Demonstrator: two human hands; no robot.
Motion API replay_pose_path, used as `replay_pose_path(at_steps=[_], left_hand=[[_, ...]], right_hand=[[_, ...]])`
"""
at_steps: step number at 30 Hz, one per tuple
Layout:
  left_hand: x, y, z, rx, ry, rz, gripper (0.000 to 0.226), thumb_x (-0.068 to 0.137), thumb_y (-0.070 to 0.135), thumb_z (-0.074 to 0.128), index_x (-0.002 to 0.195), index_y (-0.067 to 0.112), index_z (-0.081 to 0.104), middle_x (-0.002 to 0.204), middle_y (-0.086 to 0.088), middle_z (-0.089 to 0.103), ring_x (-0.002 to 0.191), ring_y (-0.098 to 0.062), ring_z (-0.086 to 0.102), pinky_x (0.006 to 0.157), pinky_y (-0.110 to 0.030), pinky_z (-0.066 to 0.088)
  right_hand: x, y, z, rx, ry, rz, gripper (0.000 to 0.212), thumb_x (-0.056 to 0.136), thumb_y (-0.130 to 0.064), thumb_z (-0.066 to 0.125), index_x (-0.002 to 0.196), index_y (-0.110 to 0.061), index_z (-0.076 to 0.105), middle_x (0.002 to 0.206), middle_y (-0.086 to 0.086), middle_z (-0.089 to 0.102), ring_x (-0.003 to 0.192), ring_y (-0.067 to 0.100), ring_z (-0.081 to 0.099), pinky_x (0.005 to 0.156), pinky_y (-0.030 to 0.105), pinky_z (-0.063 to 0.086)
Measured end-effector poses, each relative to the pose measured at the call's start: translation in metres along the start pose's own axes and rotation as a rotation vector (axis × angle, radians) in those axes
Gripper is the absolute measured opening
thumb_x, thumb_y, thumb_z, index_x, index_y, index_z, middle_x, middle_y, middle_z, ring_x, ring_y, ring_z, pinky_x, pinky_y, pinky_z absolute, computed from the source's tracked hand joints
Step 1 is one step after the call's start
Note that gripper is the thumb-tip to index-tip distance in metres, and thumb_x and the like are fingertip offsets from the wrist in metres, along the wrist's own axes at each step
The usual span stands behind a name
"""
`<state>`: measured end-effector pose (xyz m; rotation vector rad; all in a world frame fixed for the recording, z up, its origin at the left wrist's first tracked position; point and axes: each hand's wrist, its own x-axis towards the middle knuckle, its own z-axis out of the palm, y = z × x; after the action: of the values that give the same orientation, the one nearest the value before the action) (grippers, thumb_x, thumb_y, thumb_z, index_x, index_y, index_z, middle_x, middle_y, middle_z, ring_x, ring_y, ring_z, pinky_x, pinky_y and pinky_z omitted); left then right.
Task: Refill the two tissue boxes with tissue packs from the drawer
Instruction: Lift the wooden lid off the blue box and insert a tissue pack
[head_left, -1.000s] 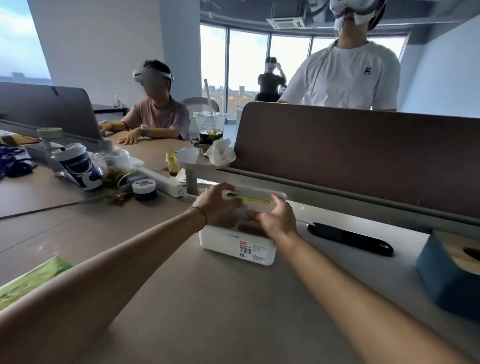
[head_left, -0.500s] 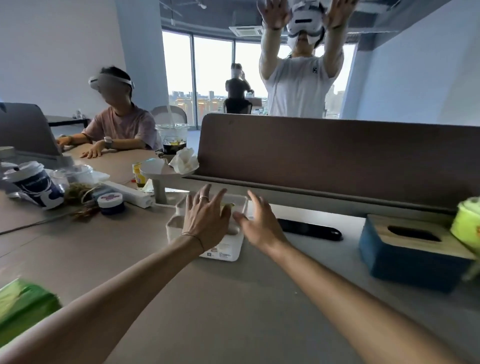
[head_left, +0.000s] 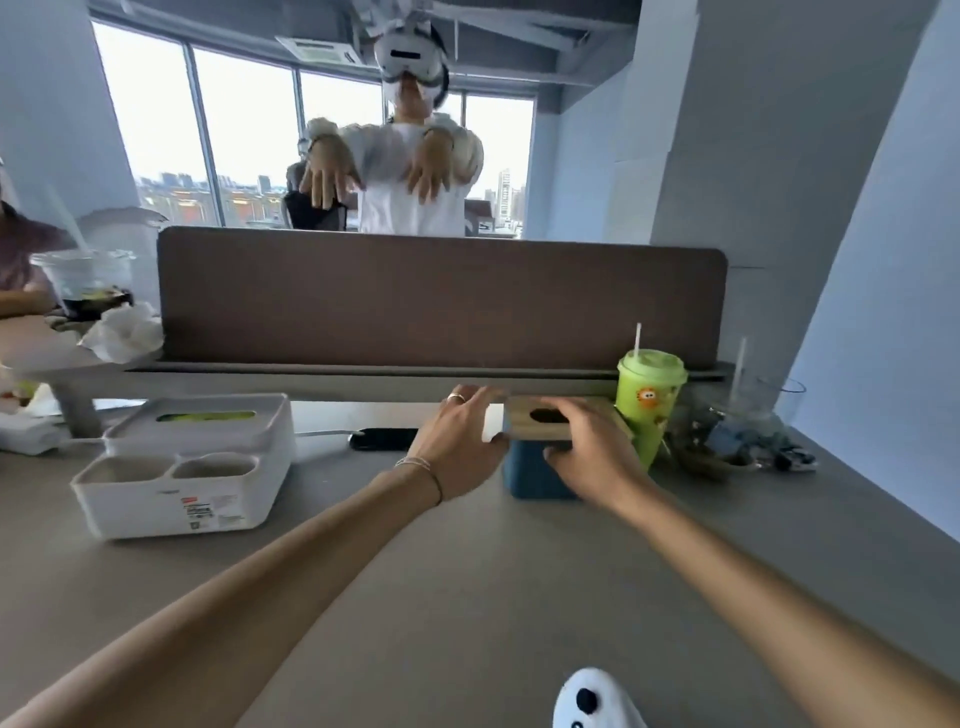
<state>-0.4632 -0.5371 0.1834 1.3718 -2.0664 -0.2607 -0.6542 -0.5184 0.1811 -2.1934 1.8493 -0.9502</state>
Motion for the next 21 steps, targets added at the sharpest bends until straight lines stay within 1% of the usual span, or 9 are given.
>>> replay_pose_path(at_steps=[2,4,6,8,11,14,19,21], left_hand=[[0.016,0.011,0.018,0.033,-0.101,0.013,0.062,0.082,0.038,0.065,0.141,0.032,0.045,0.139,-0.003,0.047,0.12,-0.024,0.051,0.101,-0.036,0.045],[0.031,0.02,0.032,0.086,-0.172,0.04,0.069,0.075,0.05,0.066,0.139,0.041,0.043,0.136,0.0,0.046,0.122,-0.023,0.049,0.098,-0.04,0.049],[0.042,0.023,0.045,0.115,-0.227,0.045,0.066,0.075,0.051,0.071,0.135,0.04,0.047,0.134,-0.001,0.045,0.118,-0.023,0.049,0.095,-0.042,0.051],[0.051,0.02,0.057,0.164,-0.251,0.041,0.056,0.08,0.05,0.069,0.13,0.034,0.052,0.134,-0.003,0.043,0.119,-0.026,0.048,0.097,-0.046,0.049],[0.056,0.016,0.069,0.204,-0.21,0.039,0.045,0.087,0.045,0.065,0.127,0.027,0.053,0.132,-0.003,0.045,0.12,-0.027,0.048,0.097,-0.047,0.048],[0.057,0.019,0.07,0.217,-0.173,0.052,0.045,0.087,0.039,0.068,0.124,0.02,0.054,0.129,-0.002,0.048,0.113,-0.025,0.052,0.092,-0.042,0.051],[0.047,0.017,0.047,0.228,-0.132,0.058,0.046,0.084,0.036,0.07,0.123,0.018,0.054,0.132,-0.002,0.047,0.112,-0.024,0.053,0.09,-0.039,0.05],[0.036,0.012,0.027,0.235,-0.109,0.059,0.045,0.083,0.036,0.072,0.121,0.02,0.055,0.13,-0.001,0.048,0.111,-0.023,0.052,0.086,-0.036,0.048]], right_hand=[[0.006,0.027,-0.006,-0.085,-0.029,-0.015,0.066,0.081,-0.018,0.075,0.143,-0.022,0.053,0.142,0.002,0.058,0.133,0.026,0.051,0.111,0.044,0.042],[0.011,0.045,-0.009,-0.139,-0.075,-0.026,0.064,0.085,-0.02,0.074,0.144,-0.018,0.052,0.141,0.006,0.058,0.131,0.029,0.053,0.11,0.045,0.042],[0.015,0.058,-0.007,-0.199,-0.122,-0.052,0.062,0.089,-0.021,0.07,0.146,-0.014,0.049,0.143,0.006,0.056,0.132,0.029,0.051,0.111,0.045,0.04],[0.02,0.067,-0.004,-0.239,-0.131,-0.078,0.057,0.091,-0.019,0.067,0.146,-0.015,0.05,0.14,0.004,0.056,0.13,0.028,0.051,0.109,0.044,0.041],[0.026,0.075,0.001,-0.277,-0.116,-0.098,0.054,0.092,-0.015,0.064,0.145,-0.018,0.052,0.131,0.001,0.055,0.121,0.029,0.054,0.1,0.045,0.046],[0.028,0.074,0.003,-0.32,-0.133,-0.132,0.053,0.093,-0.014,0.062,0.144,-0.019,0.051,0.129,0.002,0.052,0.117,0.032,0.054,0.096,0.046,0.048],[0.021,0.047,-0.002,-0.324,-0.096,-0.194,0.052,0.092,-0.012,0.062,0.143,-0.016,0.05,0.129,0.007,0.051,0.123,0.031,0.047,0.101,0.044,0.042],[0.014,0.027,-0.004,-0.312,-0.084,-0.232,0.051,0.093,-0.013,0.062,0.142,-0.016,0.05,0.129,0.006,0.052,0.123,0.03,0.047,0.1,0.042,0.041]])
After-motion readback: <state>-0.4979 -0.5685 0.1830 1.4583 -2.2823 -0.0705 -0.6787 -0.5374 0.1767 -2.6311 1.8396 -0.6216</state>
